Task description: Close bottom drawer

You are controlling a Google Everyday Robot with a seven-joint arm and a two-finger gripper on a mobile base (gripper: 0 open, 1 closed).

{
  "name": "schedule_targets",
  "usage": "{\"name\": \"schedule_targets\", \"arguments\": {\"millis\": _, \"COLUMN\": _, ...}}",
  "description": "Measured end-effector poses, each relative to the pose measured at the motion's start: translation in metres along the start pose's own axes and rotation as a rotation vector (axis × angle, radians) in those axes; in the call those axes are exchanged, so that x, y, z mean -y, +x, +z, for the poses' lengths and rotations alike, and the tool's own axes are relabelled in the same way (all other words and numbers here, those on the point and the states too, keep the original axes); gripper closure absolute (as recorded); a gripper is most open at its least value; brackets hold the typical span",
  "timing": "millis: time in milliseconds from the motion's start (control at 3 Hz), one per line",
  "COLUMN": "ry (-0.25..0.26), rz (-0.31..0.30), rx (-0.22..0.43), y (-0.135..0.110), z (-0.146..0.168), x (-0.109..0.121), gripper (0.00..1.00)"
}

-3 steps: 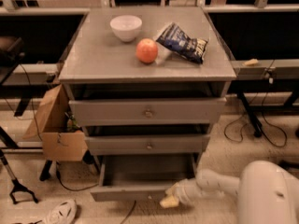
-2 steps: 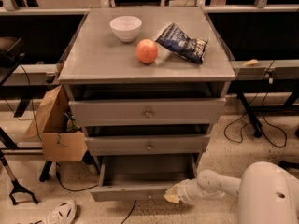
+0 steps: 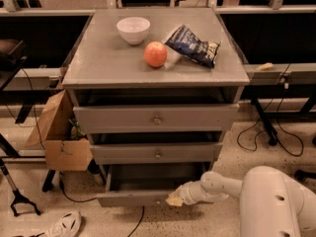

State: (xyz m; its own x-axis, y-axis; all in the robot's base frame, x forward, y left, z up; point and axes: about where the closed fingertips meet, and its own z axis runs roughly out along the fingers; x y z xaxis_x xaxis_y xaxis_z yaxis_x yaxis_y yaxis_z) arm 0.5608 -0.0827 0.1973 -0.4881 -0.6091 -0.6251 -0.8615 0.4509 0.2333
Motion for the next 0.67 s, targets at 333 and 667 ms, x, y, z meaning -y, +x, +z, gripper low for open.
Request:
{"name": "schedule_targets", "arguments": {"millis": 333, "ry": 0.000, "rz": 0.000, "rx": 0.000, "y": 0.0006, "z": 0.0000, "x": -0.0028, "gripper": 0.15}}
{"name": "schedule_targets", "arguments": {"millis": 667, "ry": 0.000, "rz": 0.000, "rx": 0.000, "y": 0.0005, "z": 0.0016, "x": -0.0077, "gripper": 0.00}}
